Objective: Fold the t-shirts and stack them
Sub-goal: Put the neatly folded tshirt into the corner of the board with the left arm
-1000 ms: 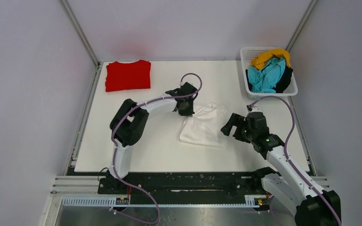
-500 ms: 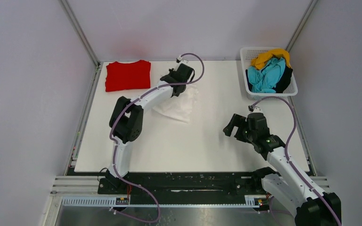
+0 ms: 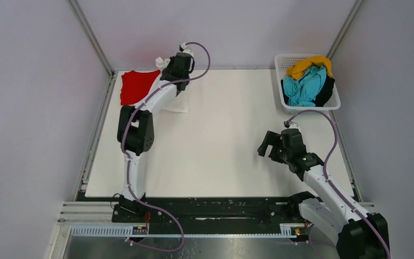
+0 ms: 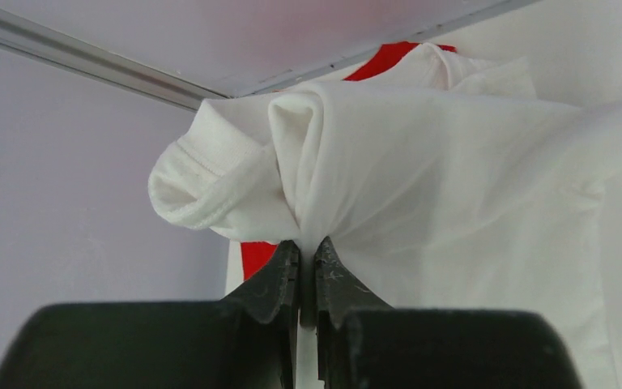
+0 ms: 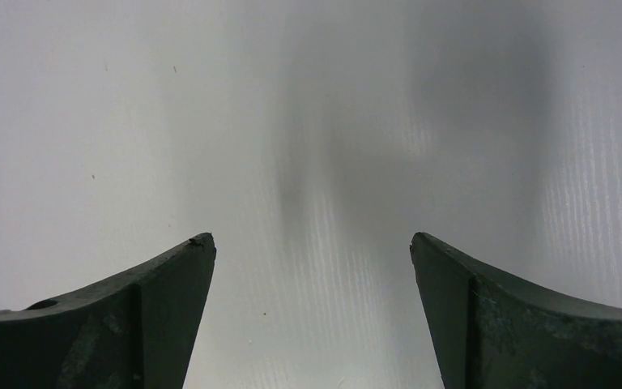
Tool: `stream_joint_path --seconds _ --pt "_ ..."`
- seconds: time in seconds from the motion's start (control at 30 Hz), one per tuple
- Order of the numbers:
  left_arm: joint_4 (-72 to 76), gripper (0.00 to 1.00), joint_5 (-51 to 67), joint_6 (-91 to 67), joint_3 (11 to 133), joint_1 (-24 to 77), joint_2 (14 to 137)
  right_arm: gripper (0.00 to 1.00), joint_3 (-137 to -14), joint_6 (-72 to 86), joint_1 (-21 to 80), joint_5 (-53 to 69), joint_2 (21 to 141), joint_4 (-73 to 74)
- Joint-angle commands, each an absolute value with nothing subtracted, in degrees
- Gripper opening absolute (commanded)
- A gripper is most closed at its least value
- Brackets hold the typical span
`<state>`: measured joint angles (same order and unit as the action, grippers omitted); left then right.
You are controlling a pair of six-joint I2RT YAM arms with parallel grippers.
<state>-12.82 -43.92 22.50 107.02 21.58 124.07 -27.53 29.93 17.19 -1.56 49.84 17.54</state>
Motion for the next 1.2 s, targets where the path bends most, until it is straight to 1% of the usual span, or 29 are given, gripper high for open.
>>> stream_joint_path --seconds 0.0,0.2,0.27,0.47,0.6,0.83,1.0,1.17 --pt "-8.98 0.00 -39.57 26.80 112.25 17.96 123.49 1.00 -28.88 28.70 17.05 -3.76 51.34 17.39" --pt "-8.56 0.00 -30.90 23.25 114.87 14.61 122.73 0.99 -29.48 28.39 17.05 -3.57 53.12 17.34" --pt "-7.15 0.00 -30.06 22.35 115.80 13.90 122.93 0.99 -29.44 28.39 17.09 -3.51 53.17 17.39" --pt "-11.83 0.00 -28.09 19.22 126.61 11.95 127.09 0.99 -29.43 28.37 17.08 -3.98 53.51 17.31" --pt "-12.67 0.00 -27.40 18.18 130.66 10.75 129.15 0.99 -29.49 28.42 17.05 -3.89 53.91 17.23" --pt "-13.92 0.00 -24.18 16.63 131.17 7.71 131.87 1.00 -29.84 28.38 17.08 -3.87 55.21 17.24" --pt "-15.89 0.00 -23.74 19.43 133.87 5.87 135.22 1.00 -30.09 28.47 17.05 -3.99 56.15 17.51" --pt "-14.90 0.00 -24.29 23.12 133.20 3.28 136.42 1.00 -30.32 28.56 17.05 -5.09 56.92 17.98"
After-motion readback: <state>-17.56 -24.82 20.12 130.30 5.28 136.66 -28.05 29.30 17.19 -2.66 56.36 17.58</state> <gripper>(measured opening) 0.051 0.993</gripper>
